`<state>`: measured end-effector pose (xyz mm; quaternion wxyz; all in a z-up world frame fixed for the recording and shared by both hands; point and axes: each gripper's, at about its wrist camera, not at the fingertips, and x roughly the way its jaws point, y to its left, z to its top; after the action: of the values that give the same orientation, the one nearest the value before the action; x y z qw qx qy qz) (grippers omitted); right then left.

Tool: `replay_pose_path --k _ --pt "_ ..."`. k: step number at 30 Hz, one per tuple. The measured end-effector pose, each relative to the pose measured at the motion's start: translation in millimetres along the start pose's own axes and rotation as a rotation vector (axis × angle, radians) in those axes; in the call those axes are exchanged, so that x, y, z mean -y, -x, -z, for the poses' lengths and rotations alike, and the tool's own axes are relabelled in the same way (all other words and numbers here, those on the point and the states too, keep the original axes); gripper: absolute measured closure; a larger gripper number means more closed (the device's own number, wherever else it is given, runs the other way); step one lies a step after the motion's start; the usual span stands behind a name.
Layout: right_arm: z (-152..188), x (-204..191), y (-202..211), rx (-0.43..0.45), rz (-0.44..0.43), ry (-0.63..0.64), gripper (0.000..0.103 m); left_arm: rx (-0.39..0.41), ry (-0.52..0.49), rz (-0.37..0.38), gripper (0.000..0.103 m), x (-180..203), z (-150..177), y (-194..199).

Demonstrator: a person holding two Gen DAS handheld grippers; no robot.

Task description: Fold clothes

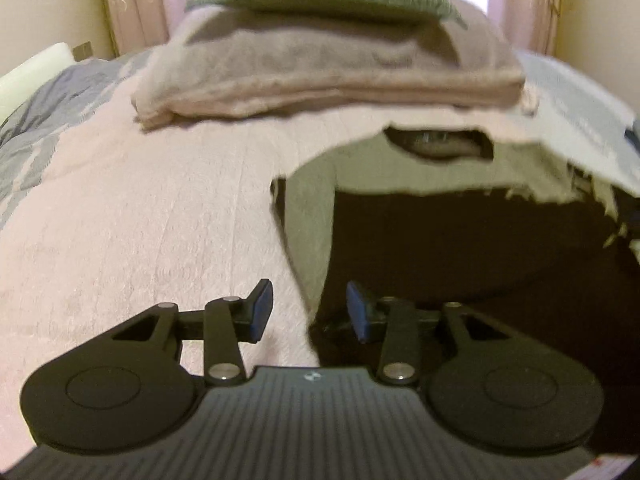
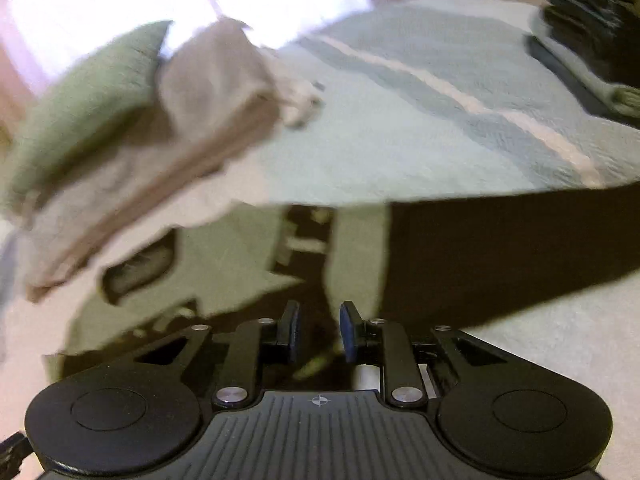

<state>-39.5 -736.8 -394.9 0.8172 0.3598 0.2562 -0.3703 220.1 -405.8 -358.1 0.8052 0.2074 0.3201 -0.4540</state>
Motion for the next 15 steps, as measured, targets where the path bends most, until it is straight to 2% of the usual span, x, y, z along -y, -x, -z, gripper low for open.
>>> replay_pose_path --k 2,4,6,8,10,15 --pt "3 4 -20 -0.067 -0.071 -0.013 0.084 -0.009 -0.022 0.015 0.068 14 -3 -11" --pt "6 18 -41 -0.142 -0.058 -0.059 0.086 -0.105 -0.049 0.0 0.068 32 -5 -43" --pt "-2 35 -31 -0.143 -0.124 -0.162 0.084 -0.191 -0.02 -0.036 0.067 37 -2 -71" --pt "-12 55 -2 -0.095 -0.108 -0.2 0.07 -0.19 0.055 -0.036 0.068 33 -9 -70" --pt "-18 91 31 -0.026 -0.102 -0.272 0.057 -0.185 0.116 -0.023 0.067 29 -14 -59" --pt "-11 217 94 0.096 0.074 -0.587 0.056 -0.21 0.258 0.017 0.065 21 -14 -24"
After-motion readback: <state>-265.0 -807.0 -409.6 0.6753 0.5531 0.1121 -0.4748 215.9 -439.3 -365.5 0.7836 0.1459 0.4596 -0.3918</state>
